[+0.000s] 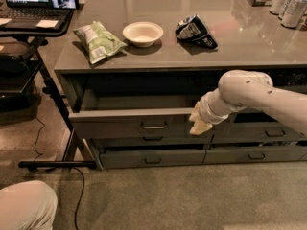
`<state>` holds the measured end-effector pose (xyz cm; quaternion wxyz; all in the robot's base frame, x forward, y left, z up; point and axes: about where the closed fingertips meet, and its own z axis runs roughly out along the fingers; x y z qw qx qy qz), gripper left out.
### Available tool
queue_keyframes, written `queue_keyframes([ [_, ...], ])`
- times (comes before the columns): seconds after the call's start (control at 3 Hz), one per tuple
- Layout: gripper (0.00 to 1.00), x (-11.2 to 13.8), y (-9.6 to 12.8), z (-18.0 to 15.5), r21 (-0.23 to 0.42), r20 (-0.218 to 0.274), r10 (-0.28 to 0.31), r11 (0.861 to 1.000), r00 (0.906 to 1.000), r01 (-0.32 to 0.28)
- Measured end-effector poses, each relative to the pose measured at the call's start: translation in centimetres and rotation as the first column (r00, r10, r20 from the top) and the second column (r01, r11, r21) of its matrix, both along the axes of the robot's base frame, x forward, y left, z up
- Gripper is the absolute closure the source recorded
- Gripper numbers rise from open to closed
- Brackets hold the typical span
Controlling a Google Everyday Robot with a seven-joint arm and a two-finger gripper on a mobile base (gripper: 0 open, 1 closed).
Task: Close top drawer
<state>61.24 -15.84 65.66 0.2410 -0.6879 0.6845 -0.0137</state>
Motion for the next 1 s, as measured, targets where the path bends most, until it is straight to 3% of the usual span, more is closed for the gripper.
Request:
queue_keyframes([
  [0.33,0.00,0.81,0.18,0.33,0.000,0.024,0.024,1.000,0.9994,-0.024],
  [1.0,0.00,0.92,-0.14,0.11,0.029,-0.005,0.023,0.999,0.9997,-0.023],
])
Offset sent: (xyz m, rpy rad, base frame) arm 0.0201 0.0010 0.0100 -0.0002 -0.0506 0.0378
